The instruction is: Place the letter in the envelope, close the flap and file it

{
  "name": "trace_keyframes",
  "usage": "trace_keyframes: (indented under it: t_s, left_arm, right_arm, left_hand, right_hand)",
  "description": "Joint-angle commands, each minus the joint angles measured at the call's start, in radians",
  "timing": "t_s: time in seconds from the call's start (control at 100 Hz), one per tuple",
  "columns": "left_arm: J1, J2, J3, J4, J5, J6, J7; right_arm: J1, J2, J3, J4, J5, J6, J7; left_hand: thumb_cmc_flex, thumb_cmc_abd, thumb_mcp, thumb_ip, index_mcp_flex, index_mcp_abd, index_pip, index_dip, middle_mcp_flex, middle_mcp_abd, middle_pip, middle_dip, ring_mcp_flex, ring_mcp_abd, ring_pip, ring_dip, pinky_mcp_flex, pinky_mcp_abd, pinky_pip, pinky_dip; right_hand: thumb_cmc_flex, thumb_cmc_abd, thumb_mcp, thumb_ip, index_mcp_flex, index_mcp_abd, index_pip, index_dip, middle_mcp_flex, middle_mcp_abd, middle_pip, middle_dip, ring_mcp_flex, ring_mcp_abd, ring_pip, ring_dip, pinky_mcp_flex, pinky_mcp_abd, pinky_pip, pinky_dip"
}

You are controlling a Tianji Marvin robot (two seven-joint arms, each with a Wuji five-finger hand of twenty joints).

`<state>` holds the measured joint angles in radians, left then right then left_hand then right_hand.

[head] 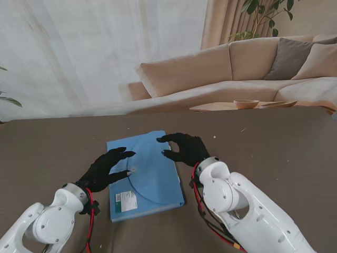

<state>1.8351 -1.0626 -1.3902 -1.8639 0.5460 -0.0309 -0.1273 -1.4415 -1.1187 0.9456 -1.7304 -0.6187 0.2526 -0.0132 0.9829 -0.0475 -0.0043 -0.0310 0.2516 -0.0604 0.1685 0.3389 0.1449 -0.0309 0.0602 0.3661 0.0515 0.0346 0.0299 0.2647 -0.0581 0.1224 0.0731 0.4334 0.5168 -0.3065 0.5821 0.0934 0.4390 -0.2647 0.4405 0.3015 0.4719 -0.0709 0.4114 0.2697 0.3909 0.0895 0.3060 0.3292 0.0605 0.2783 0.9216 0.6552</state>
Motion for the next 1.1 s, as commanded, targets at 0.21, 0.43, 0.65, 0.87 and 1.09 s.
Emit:
trace_keyframes:
  t_s: [0.21, 0.43, 0.65, 0.87, 1.09]
  left_arm:
    - [0.108, -0.047, -0.021, 0.049, -0.121, -0.14, 0.11]
    - [0.13, -0.058, -0.005, 0.07, -0.168, -0.173, 0.152]
    - [0.124, -0.067, 0.021, 0.092, -0.18, -0.173, 0.192]
    - [0.126, -0.075, 0.03, 0.1, -0.192, -0.201, 0.228]
    - [0.138, -0.078, 0.027, 0.094, -0.202, -0.209, 0.238]
  right_arm:
    - [-0.167, -0.031, 0.01, -0.017, 0.036, -0.102, -0.146]
    - [-0.204, -0.054, 0.004, 0.036, 0.114, -0.185, -0.225]
    - [-0.206, -0.065, -0.002, 0.085, 0.148, -0.229, -0.258]
    - [-0.21, -0.074, -0.01, 0.12, 0.187, -0.27, -0.277]
    - [-0.218, -0.078, 0.005, 0.136, 0.214, -0.331, -0.291]
  left_hand:
    - [-0.024, -0.001, -0.008, 0.006, 0.016, -0.008, 0.025, -0.042, -0.001, -0.002, 0.016, -0.023, -0.015, -0.008, -0.023, -0.038, 0.002, 0.008, -0.046, -0.098]
    - [-0.054, 0.014, -0.013, 0.001, 0.021, -0.01, 0.045, -0.058, -0.004, -0.006, 0.007, -0.037, -0.021, 0.007, -0.038, -0.068, 0.003, 0.011, -0.064, -0.146]
    - [-0.092, 0.019, -0.015, -0.004, 0.023, -0.023, 0.06, -0.076, -0.003, -0.003, 0.01, -0.059, -0.026, 0.022, -0.043, -0.099, 0.005, 0.021, -0.088, -0.236]
    - [-0.093, 0.016, -0.009, -0.004, 0.031, -0.02, 0.073, -0.08, -0.003, -0.014, 0.004, -0.069, -0.022, -0.009, -0.043, -0.135, 0.012, -0.007, -0.086, -0.292]
    - [-0.065, 0.013, -0.001, -0.003, 0.04, -0.014, 0.082, -0.082, 0.0, -0.018, 0.009, -0.068, -0.018, -0.026, -0.039, -0.132, 0.014, -0.013, -0.081, -0.297]
  right_hand:
    - [-0.019, -0.023, 0.066, -0.012, -0.062, -0.001, -0.035, -0.023, -0.082, -0.022, -0.041, -0.036, -0.079, -0.016, -0.074, -0.046, -0.075, 0.005, -0.115, -0.078]
    - [-0.025, 0.016, 0.052, -0.025, -0.103, 0.0, -0.049, -0.036, -0.124, -0.034, -0.05, -0.041, -0.124, -0.037, -0.097, -0.058, -0.117, -0.022, -0.168, -0.11]
    - [-0.021, 0.026, 0.049, -0.023, -0.103, -0.004, -0.037, -0.039, -0.131, -0.038, -0.039, -0.038, -0.131, -0.054, -0.098, -0.059, -0.123, -0.036, -0.182, -0.113]
    - [-0.033, 0.024, 0.047, -0.025, -0.109, -0.001, -0.033, -0.042, -0.139, -0.038, -0.038, -0.038, -0.135, -0.058, -0.098, -0.059, -0.127, -0.04, -0.186, -0.109]
    - [-0.046, 0.03, 0.033, -0.039, -0.128, -0.011, -0.036, -0.052, -0.168, -0.052, -0.045, -0.042, -0.164, -0.061, -0.111, -0.063, -0.146, -0.05, -0.211, -0.107]
